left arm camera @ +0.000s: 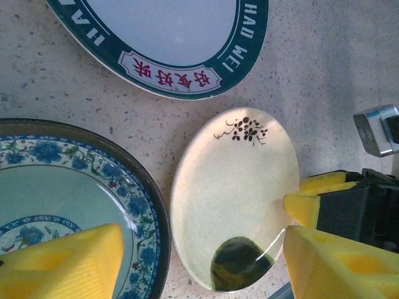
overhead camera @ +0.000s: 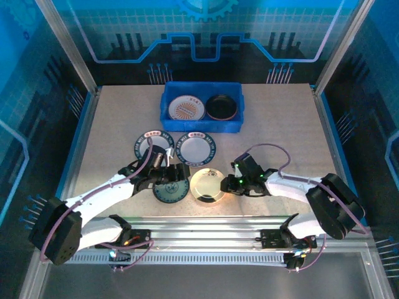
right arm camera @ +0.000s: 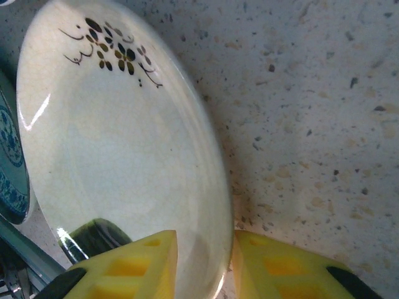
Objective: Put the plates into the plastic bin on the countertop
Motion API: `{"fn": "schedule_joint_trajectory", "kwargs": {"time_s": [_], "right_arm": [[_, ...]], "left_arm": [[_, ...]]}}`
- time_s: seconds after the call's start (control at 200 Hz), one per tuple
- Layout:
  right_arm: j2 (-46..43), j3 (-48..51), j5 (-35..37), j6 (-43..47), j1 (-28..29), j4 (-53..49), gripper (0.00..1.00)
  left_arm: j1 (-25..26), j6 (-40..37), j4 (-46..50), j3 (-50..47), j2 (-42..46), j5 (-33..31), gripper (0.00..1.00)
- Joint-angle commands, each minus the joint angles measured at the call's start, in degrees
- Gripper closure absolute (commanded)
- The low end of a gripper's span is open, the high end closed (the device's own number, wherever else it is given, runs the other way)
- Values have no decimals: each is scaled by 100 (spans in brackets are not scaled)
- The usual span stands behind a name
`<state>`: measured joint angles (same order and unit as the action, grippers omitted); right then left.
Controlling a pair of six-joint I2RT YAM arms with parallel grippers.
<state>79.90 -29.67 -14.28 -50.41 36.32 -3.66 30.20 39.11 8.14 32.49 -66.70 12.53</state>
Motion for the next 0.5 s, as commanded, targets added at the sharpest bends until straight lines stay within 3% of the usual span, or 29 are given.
{"fn": "schedule_joint_trajectory", "kwargs": {"time_s": [0.0, 0.335, 0.495], "right_arm": [[71, 14, -125, -43, -28, 116, 72], [302, 64, -125, -97, -109, 172, 79], [243, 166, -94, -144, -151, 208, 90]], "left_arm": [[48, 62, -111, -32, -84, 88, 31], [48, 61, -236, 141, -413, 155, 31], [48, 26, -238, 230, -520, 195, 32]]}}
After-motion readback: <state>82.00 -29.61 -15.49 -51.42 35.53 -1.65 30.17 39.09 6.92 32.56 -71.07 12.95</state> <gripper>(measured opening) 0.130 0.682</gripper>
